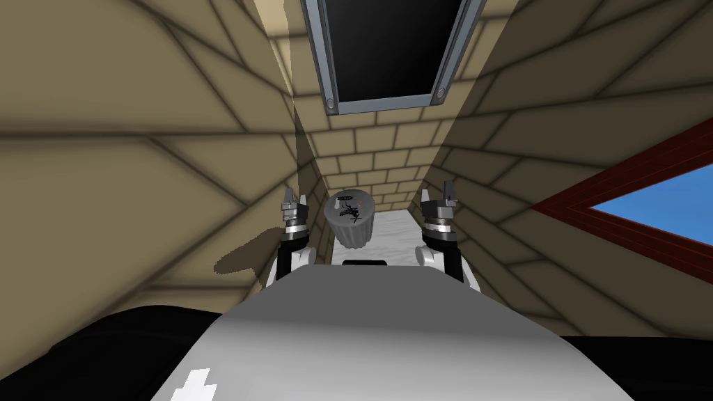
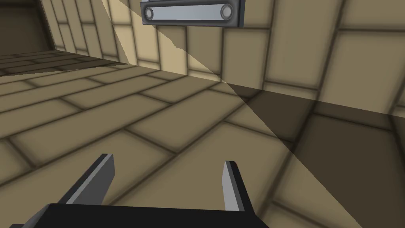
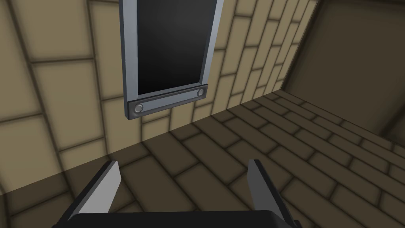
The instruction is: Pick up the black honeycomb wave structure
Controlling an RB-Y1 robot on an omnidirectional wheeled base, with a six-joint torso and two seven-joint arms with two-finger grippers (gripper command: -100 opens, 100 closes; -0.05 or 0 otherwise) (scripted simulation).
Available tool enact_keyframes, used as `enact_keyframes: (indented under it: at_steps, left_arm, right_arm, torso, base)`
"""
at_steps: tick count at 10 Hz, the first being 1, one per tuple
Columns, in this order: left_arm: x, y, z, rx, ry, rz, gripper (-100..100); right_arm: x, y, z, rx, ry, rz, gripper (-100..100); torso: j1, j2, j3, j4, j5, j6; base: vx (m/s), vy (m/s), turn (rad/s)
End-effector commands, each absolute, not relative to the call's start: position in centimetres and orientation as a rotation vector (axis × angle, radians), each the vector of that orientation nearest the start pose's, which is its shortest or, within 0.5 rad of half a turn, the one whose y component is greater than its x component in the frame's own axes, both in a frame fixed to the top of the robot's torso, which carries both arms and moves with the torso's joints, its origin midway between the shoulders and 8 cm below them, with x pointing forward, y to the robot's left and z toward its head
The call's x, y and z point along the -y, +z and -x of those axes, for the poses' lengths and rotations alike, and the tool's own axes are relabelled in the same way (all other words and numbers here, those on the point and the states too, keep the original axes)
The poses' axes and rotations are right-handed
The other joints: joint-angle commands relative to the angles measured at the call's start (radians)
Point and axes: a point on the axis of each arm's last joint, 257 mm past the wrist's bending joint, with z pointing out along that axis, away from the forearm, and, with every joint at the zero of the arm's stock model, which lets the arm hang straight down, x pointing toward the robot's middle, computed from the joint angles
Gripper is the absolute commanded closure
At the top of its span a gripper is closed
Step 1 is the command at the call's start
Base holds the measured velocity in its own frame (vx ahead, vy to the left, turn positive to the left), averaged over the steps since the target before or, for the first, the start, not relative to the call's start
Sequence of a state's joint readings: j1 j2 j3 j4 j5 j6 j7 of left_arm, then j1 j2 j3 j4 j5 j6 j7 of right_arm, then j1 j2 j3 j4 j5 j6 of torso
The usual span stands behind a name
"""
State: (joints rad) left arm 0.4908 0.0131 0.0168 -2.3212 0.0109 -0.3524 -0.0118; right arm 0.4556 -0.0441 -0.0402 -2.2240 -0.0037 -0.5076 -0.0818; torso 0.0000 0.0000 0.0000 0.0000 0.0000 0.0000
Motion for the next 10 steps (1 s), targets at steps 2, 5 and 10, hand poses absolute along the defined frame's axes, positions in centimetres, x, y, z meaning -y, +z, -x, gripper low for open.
enact_keyframes:
  at_steps: [2, 5, 10]
  left_arm:
    - [-28.6, 0.4, -37.1, -0.761, -1.249, 0.721, -100]
    - [-29.2, -1.8, -38.7, -0.834, -1.224, 0.758, -100]
    - [-31.7, -7.5, -42.0, -0.943, -1.157, 0.904, -100]
  right_arm:
    - [28.7, 1.7, -35.5, -0.626, 1.354, -0.663, 0]
    - [28.7, 1.7, -35.5, -0.626, 1.354, -0.663, 0]
    - [28.7, 1.7, -35.5, -0.626, 1.354, -0.663, 0]
  torso:
    - [0.000, 0.000, 0.000, 0.000, 0.000, 0.000]
    - [0.000, -0.001, -0.001, 0.000, 0.000, 0.000]
    - [-0.001, -0.003, -0.002, -0.001, 0.000, 0.000]
  base:
    - [0.008, -0.008, -0.035]
    - [0.019, -0.013, -0.045]
    - [0.034, -0.016, -0.065]
